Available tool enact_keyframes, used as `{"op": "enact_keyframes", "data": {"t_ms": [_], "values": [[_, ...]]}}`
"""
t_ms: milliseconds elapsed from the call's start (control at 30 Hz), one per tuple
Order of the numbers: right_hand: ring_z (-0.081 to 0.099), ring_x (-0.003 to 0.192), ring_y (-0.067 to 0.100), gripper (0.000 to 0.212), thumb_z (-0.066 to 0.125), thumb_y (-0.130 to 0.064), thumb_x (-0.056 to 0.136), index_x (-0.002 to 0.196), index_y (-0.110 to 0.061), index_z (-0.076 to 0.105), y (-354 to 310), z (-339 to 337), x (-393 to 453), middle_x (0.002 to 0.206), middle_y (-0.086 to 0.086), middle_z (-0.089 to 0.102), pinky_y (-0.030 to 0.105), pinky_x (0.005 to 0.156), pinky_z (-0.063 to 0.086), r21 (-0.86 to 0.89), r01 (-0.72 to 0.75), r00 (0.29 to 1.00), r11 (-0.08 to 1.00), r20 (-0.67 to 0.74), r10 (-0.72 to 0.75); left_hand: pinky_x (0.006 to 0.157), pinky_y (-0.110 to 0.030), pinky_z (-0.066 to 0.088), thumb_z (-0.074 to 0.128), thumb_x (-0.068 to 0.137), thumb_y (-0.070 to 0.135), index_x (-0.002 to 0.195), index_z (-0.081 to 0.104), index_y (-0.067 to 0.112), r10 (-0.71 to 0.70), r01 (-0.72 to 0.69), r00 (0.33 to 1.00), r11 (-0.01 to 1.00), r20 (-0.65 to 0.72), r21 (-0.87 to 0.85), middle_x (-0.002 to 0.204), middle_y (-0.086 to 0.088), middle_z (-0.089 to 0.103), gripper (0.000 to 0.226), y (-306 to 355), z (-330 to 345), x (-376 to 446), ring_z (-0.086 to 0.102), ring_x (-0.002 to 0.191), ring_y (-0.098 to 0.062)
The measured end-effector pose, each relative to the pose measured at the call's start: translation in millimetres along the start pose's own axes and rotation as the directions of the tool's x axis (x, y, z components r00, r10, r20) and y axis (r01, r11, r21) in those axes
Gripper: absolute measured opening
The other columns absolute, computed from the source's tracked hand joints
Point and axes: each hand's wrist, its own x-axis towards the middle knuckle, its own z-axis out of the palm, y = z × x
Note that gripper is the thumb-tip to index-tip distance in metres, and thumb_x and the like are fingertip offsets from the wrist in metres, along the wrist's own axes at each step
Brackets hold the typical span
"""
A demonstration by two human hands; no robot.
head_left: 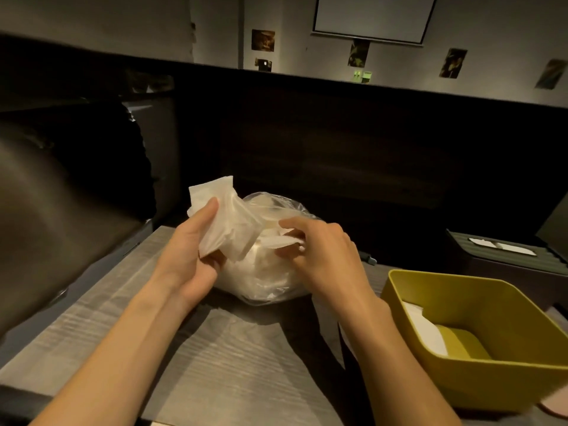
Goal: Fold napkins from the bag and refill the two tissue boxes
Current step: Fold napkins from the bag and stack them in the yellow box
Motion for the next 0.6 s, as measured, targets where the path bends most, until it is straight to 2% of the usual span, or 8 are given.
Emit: {"op": "enact_keyframes", "data": {"t_ms": [100, 233, 333, 400, 467, 533, 600], "values": [[0.065, 0.116, 0.014, 0.036, 0.07, -0.032, 0.097, 0.131, -0.041, 0.067, 2.4, 0.6, 0.7, 0.122, -0.008, 0.072, 0.034, 0.089, 0.056, 0.094, -0.024, 0.999, 0.995, -0.027, 0.027, 0.096, -0.038, 0.059, 0.06, 0.101, 0.031, 0.124, 0.071, 0.01, -0.017, 0.023, 0.999, 0.994, 0.05, -0.109, 0.12, -0.007, 0.076, 0.033, 5.5, 2.4, -5.7, 0.074, 0.109, -0.02], [0.064, 0.099, 0.006, 0.025, 0.066, -0.028, 0.096, 0.117, -0.038, 0.073, 1.8, 1.2, 0.8, 0.103, -0.017, 0.071, 0.026, 0.073, 0.05, 0.179, -0.009, 0.998, 0.984, -0.061, 0.02, 0.106, -0.044, 0.048, 0.049, 0.106, 0.031, 0.138, 0.06, 0.006, -0.015, 0.033, 0.996, 0.978, 0.088, -0.208, 0.134, -0.01, 0.069, 0.042, 8.7, 1.4, -9.0, 0.068, 0.122, -0.024], [0.063, 0.107, 0.009, 0.029, 0.068, -0.032, 0.093, 0.122, -0.038, 0.067, 1.4, 0.8, -1.5, 0.11, -0.016, 0.069, 0.031, 0.086, 0.05, 0.096, 0.027, 0.999, 0.995, -0.036, -0.023, 0.108, -0.048, 0.046, 0.045, 0.108, 0.03, 0.138, 0.056, 0.004, -0.012, 0.042, 0.993, 0.964, 0.115, -0.264, 0.134, -0.011, 0.069, 0.041, 8.6, 2.3, -11.0, 0.067, 0.124, -0.027], [0.06, 0.116, 0.01, 0.044, 0.068, -0.038, 0.089, 0.132, -0.038, 0.062, -0.6, -0.9, -3.2, 0.121, -0.016, 0.068, 0.042, 0.102, 0.049, 0.053, 0.07, 0.997, 0.996, 0.028, -0.072, 0.11, -0.049, 0.045, 0.044, 0.109, 0.03, 0.139, 0.055, 0.003, -0.024, 0.058, 0.992, 0.959, 0.125, -0.278, 0.134, -0.012, 0.069, 0.042, 8.3, 1.6, -10.5, 0.067, 0.123, -0.028], [0.057, 0.125, 0.011, 0.062, 0.064, -0.043, 0.084, 0.144, -0.039, 0.053, -2.7, -4.3, -4.3, 0.132, -0.015, 0.065, 0.048, 0.11, 0.043, 0.029, 0.112, 0.989, 0.993, 0.092, -0.114, 0.111, -0.051, 0.044, 0.042, 0.109, 0.028, 0.14, 0.055, 0.002, -0.043, 0.075, 0.991, 0.962, 0.123, -0.263, 0.135, -0.013, 0.068, 0.042, 8.2, -0.6, -8.5, 0.067, 0.123, -0.029], [0.05, 0.133, 0.012, 0.073, 0.065, -0.042, 0.083, 0.152, -0.038, 0.043, -3.6, -6.0, -4.1, 0.142, -0.014, 0.058, 0.047, 0.118, 0.034, -0.019, 0.137, 0.981, 0.99, 0.142, -0.133, 0.112, -0.051, 0.043, 0.041, 0.11, 0.026, 0.141, 0.054, 0.002, -0.053, 0.082, 0.991, 0.966, 0.121, -0.245, 0.136, -0.013, 0.067, 0.041, 7.8, -2.9, -6.8, 0.067, 0.123, -0.029], [0.041, 0.14, 0.01, 0.076, 0.068, -0.036, 0.085, 0.154, -0.039, 0.037, -3.1, -3.8, -3.3, 0.149, -0.015, 0.05, 0.043, 0.119, 0.023, -0.085, 0.145, 0.979, 0.986, 0.157, -0.13, 0.112, -0.052, 0.044, 0.04, 0.11, 0.023, 0.138, 0.054, 0.002, -0.05, 0.077, 0.992, 0.964, 0.112, -0.254, 0.133, -0.014, 0.069, 0.037, 7.0, -3.6, -5.9, 0.068, 0.122, -0.03]]}}
